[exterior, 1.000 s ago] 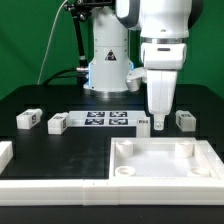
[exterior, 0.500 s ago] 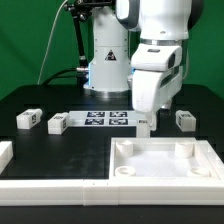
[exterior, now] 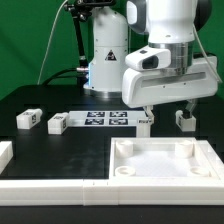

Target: Assemble one leg

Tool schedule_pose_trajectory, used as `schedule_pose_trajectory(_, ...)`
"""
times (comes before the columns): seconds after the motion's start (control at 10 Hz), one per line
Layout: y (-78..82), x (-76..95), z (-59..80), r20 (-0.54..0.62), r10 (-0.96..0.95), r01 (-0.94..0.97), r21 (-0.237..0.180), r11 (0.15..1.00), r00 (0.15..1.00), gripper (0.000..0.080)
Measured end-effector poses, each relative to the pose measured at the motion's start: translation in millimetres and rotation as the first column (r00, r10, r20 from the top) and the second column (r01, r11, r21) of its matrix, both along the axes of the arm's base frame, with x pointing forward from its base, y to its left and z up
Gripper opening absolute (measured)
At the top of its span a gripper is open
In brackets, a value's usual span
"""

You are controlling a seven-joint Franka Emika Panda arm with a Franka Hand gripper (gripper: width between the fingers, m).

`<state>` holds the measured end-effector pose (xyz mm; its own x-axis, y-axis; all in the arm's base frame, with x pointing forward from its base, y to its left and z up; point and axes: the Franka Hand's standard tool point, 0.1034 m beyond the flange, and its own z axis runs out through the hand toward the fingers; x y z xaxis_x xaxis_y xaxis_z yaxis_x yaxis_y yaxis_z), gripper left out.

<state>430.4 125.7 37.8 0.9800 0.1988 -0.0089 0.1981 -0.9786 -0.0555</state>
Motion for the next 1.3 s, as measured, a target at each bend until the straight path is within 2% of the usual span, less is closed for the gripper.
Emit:
schedule_pose_trajectory(0.2,19.9,-5.0,0.8,-0.019,-0.203,0.203,0.011,0.979,0.979,0.0649)
schedule_pose_trajectory(0.6,19.6,-7.1,-0.4,-0.047,-0.199,0.200,0.003,0.980,0.979,0.0649)
schedule_pose_trajectory(0.7,20.8,-12.8,-3.5,-0.084,-0.194,0.194,-0.012,0.981,0.977,0.0649)
schedule_pose_trajectory(0.9,27.8,-28.9,-5.9,-0.254,-0.179,0.163,-0.080,0.983,0.951,0.0649)
schedule_pose_trajectory(1.3,28.3,-39.6,-7.7,-0.535,-0.174,0.096,-0.171,0.981,0.827,0.0649)
